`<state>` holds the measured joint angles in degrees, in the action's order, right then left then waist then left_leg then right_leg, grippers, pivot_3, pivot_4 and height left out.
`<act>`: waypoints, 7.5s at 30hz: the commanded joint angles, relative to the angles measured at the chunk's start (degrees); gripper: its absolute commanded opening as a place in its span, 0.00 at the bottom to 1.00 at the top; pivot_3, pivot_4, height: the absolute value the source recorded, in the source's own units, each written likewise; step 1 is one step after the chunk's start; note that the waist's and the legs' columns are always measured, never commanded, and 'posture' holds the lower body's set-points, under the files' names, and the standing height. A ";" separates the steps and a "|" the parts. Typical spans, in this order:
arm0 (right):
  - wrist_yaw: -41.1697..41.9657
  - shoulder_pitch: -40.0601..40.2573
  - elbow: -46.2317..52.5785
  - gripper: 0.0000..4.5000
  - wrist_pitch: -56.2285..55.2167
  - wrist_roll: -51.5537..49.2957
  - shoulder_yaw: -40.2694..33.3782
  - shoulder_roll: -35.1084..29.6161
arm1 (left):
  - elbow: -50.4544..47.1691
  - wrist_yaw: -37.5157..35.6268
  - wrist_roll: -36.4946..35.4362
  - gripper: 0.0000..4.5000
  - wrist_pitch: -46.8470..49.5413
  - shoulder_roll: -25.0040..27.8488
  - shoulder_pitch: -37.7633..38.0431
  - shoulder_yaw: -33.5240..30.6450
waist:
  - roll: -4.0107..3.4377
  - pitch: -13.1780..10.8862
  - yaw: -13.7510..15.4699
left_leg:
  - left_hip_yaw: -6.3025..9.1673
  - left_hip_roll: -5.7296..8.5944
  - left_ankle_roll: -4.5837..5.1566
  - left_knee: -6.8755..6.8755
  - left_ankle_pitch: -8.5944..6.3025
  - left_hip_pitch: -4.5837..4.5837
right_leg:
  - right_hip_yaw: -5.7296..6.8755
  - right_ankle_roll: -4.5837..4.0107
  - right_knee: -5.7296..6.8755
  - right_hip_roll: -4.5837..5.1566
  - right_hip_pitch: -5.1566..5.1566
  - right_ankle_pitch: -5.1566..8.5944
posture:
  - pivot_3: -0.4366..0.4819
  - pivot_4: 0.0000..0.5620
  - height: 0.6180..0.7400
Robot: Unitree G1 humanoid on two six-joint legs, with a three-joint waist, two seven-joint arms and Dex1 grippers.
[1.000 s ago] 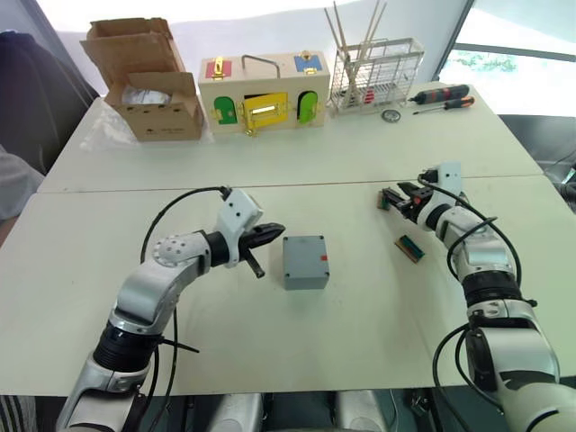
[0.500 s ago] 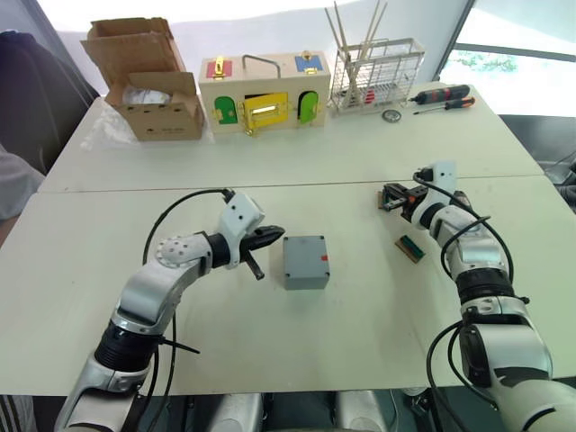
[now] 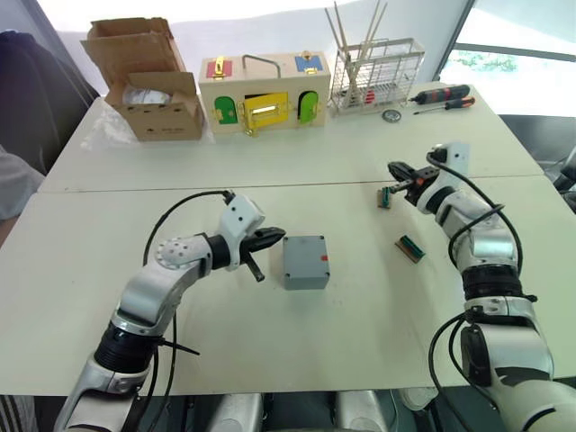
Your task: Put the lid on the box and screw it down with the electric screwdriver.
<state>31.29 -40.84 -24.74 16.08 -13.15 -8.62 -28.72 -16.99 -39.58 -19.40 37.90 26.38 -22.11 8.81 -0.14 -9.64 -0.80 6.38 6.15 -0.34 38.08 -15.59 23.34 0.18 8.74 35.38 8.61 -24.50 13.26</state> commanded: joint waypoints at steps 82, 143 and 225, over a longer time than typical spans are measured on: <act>27.97 -4.53 5.62 0.99 55.90 -11.20 14.74 -45.65 | -16.35 -5.54 -10.88 0.00 1.40 1.11 -1.98 11.82 | -0.07 -0.01 0.88 | -0.34 -0.05 0.14 0.07 -0.08 -0.02 | -0.14 -0.01 -0.11 0.04 0.06 0.00 | 0.48 0.27 1.00; -12.53 16.57 53.78 0.39 16.55 -13.96 -8.97 15.40 | -5.30 -4.09 -14.90 0.00 5.35 3.43 -0.29 -1.81 | 0.02 0.37 0.24 | -0.08 -0.01 -0.07 0.10 0.01 -0.10 | -0.21 -0.04 0.69 -0.03 -0.24 -0.01 | 0.48 0.27 1.00; -1.64 30.87 44.76 0.39 6.23 -9.16 15.15 9.31 | 2.59 -10.57 0.03 0.00 -2.39 1.79 0.19 8.18 | 0.24 1.10 0.20 | -0.08 -0.05 0.48 -0.84 -0.35 -1.94 | -0.11 0.12 -0.30 -0.04 1.56 0.16 | 0.48 0.27 1.00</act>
<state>28.46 -12.07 24.26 20.27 -23.23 4.23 -19.32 -14.66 -50.39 -19.85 34.66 28.04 -22.63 16.38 0.10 -8.54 -0.61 6.31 6.10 0.18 37.20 -15.97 21.30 0.07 8.91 35.04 8.56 -22.80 13.50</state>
